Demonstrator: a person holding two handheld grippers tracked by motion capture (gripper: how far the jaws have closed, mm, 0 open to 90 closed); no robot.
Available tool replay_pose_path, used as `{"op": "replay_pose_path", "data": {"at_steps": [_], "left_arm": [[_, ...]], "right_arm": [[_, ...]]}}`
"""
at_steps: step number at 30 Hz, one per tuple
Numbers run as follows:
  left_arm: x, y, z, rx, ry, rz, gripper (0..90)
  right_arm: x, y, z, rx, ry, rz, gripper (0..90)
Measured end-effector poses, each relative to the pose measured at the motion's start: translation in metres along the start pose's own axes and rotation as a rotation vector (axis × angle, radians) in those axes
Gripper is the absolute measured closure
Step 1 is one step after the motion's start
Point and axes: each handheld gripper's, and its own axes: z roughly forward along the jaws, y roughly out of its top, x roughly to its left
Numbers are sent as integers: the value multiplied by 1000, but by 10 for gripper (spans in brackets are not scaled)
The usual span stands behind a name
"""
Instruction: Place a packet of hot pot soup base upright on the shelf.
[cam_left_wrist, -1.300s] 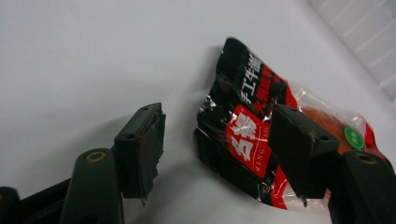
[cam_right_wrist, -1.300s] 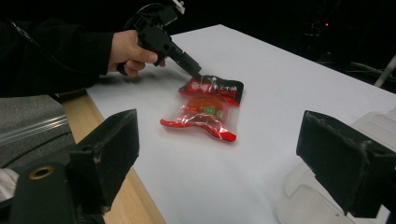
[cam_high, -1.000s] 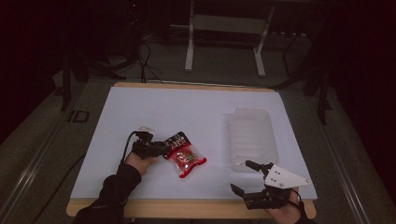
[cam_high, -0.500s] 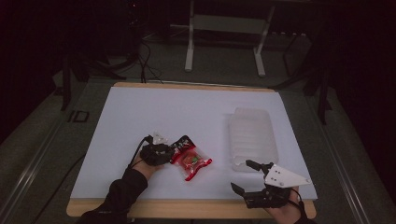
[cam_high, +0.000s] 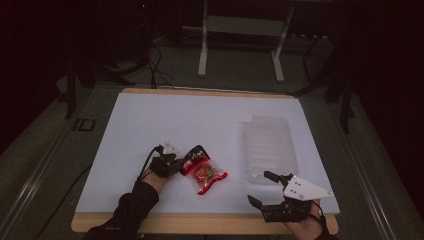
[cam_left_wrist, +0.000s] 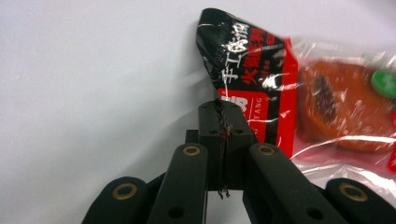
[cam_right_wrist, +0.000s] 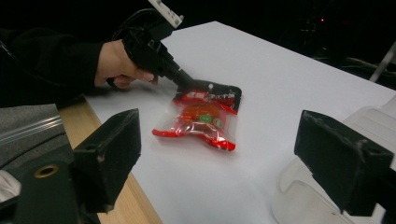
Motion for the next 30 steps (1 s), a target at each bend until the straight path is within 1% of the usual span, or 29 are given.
{"op": "replay_pose_path", "data": {"at_steps": [1, 2, 4, 7, 9, 10, 13, 14, 16, 17, 18, 19, 20, 22, 23, 24, 25, 26, 28, 29, 30], "left_arm": [[0, 2, -2, -5, -3, 6, 887], [-1, 5, -5, -16, -6, 2, 888], [-2, 7, -8, -20, -11, 5, 888], [-7, 16, -19, -41, -23, 28, 889], [-8, 18, -21, -49, -29, 31, 889], [-10, 20, -25, -54, -38, 38, 889], [-15, 25, -32, -65, -41, 62, 890], [-19, 28, -35, -68, -42, 85, 890], [-20, 29, -37, -72, -46, 85, 890], [-21, 31, -39, -75, -49, 86, 890], [-23, 33, -42, -81, -61, 92, 890], [-23, 33, -42, -81, -61, 92, 890], [-24, 34, -44, -81, -61, 101, 890], [-27, 38, -49, -92, -72, 114, 891], [-27, 38, -49, -92, -72, 114, 891], [-31, 40, -52, -94, -81, 131, 890], [-31, 40, -52, -94, -81, 131, 891], [-35, 43, -56, -99, -93, 146, 891], [-35, 43, -56, -99, -93, 146, 891], [-41, 46, -61, -108, -100, 169, 891], [-44, 48, -63, -110, -104, 178, 891]], "right_arm": [[-1, 0, 0, -1, -2, -2, 149], [-1, 0, -1, -3, -2, -1, 157], [-1, 0, -1, -6, 0, 5, 162], [-1, 0, -2, -5, 1, 5, 163], [-1, 0, -2, -3, 1, 6, 162], [-1, 1, -2, -2, 1, 6, 162], [-1, 1, -2, -8, -3, 2, 162], [-2, 1, -2, -4, -2, 0, 162], [-1, 1, -3, -5, -7, -5, 171], [-1, 1, -3, -7, -2, -7, 198], [-1, 1, -4, -8, 2, -10, 217], [-1, 2, -5, -11, 3, -8, 217], [-2, 2, -5, -11, 5, -6, 217], [-2, 2, -5, -13, 4, -7, 217], [-2, 2, -5, -12, 4, -5, 217], [-1, 2, -5, -14, 3, -10, 219], [-1, 2, -6, -18, 2, -20, 222], [-1, 2, -5, -17, 7, -21, 222], [0, 2, -5, -16, 8, -24, 222], [0, 2, -5, -16, 8, -24, 222], [0, 2, -3, -5, 7, -23, 205]]}}
